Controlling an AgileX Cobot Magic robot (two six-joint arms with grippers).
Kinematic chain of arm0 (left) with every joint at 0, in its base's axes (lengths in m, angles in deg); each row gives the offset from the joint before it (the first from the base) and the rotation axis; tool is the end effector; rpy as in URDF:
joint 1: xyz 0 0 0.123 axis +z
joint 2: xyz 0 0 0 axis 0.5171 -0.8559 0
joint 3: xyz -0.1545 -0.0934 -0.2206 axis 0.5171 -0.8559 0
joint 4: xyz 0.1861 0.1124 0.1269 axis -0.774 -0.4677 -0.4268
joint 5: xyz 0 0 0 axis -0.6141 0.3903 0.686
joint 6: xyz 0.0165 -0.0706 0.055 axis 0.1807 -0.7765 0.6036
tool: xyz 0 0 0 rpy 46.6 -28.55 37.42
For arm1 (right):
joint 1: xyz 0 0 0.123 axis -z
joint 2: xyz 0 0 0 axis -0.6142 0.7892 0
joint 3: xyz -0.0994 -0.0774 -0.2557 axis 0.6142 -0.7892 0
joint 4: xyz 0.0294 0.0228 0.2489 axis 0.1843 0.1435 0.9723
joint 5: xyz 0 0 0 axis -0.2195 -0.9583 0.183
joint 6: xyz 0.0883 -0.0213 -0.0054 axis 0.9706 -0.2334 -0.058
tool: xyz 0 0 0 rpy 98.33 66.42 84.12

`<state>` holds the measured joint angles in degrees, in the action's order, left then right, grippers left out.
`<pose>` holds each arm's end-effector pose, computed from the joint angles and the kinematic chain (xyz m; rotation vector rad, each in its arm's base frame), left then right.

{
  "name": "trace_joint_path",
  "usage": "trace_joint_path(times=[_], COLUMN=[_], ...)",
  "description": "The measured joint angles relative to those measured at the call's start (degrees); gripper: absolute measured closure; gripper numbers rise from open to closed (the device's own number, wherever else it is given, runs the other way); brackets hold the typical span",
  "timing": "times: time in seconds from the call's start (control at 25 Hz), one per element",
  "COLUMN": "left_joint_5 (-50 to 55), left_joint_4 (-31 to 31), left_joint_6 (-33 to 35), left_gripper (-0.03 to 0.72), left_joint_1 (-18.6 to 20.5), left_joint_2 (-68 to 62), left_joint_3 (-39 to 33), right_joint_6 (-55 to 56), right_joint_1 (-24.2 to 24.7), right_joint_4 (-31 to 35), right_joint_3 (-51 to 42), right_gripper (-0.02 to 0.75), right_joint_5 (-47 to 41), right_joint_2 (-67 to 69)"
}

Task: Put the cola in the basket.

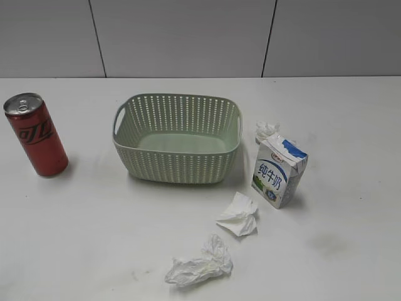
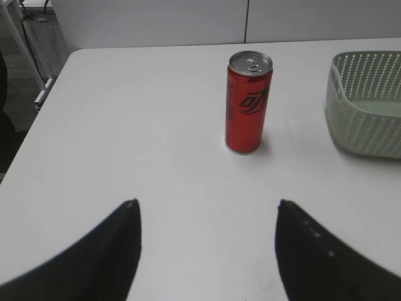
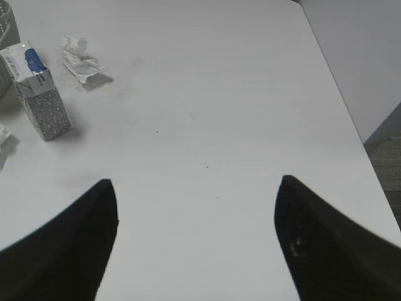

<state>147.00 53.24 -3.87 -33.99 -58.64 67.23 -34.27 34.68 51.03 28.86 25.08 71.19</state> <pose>-0.0043 -0.0051 0.2817 0.0925 2.0061 -0.0871 -0.0055 -0.0012 0.2793 -0.0623 2.0175 0.0203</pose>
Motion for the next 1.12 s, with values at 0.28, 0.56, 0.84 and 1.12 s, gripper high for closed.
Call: trace_joint_path(times=[0.28, 0.56, 0.84, 1.12], left_joint_5=[0.0, 0.0, -0.2, -7.6], left_joint_4=[0.0, 0.0, 0.0, 0.2], left_joint_6=[0.0, 0.0, 0.0, -0.1], left_gripper=[0.177, 0.177, 0.177, 0.177], left_joint_1=[0.0, 0.0, 0.0, 0.0], left_joint_2=[0.0, 0.0, -0.1, -5.2], left_joint_3=[0.0, 0.0, 0.0, 2.1], right_joint_6=[0.0, 0.0, 0.0, 0.0], right_joint_1=[0.0, 0.0, 0.0, 0.0], right_joint_4=[0.0, 0.0, 0.0, 0.0], right_joint_3=[0.0, 0.0, 0.0, 0.0], right_gripper=[0.148, 0.148, 0.148, 0.148], right_joint_5=[0.0, 0.0, 0.0, 0.0], right_joint_2=[0.0, 0.0, 0.0, 0.0])
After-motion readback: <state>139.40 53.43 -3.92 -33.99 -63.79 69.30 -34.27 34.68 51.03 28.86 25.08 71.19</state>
